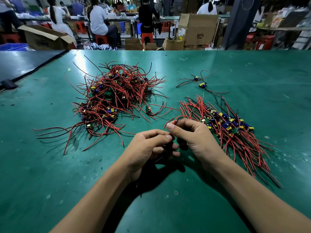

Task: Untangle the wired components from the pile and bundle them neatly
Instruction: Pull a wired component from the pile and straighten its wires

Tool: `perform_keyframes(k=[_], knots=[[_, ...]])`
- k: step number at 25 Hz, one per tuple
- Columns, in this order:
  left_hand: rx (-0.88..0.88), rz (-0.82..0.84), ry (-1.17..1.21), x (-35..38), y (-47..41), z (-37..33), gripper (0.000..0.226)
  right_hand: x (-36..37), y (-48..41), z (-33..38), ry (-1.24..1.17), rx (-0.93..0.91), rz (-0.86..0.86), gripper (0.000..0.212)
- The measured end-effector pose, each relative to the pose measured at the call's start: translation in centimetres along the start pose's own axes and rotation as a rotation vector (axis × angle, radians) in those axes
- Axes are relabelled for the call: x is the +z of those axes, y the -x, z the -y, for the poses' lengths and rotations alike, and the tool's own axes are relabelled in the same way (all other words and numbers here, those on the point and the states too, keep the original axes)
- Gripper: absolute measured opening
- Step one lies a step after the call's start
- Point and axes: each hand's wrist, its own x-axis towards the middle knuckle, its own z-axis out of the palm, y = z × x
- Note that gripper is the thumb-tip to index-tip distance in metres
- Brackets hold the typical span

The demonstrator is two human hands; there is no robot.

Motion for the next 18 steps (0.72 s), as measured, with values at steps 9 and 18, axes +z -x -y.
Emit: perform_keyframes(k=[9, 18], knots=[[0.085, -0.070, -0.141, 0.5, -0.1, 0.2, 0.002, -0.7, -0.5, -0.3, 0.177, -0.106, -0.004, 0.015], [0.018, -0.033, -0.073, 0.0, 0.0, 0.0, 0.005, -1.3, -0.3, 0.1, 0.136, -0.021, 0.148, 0.004]])
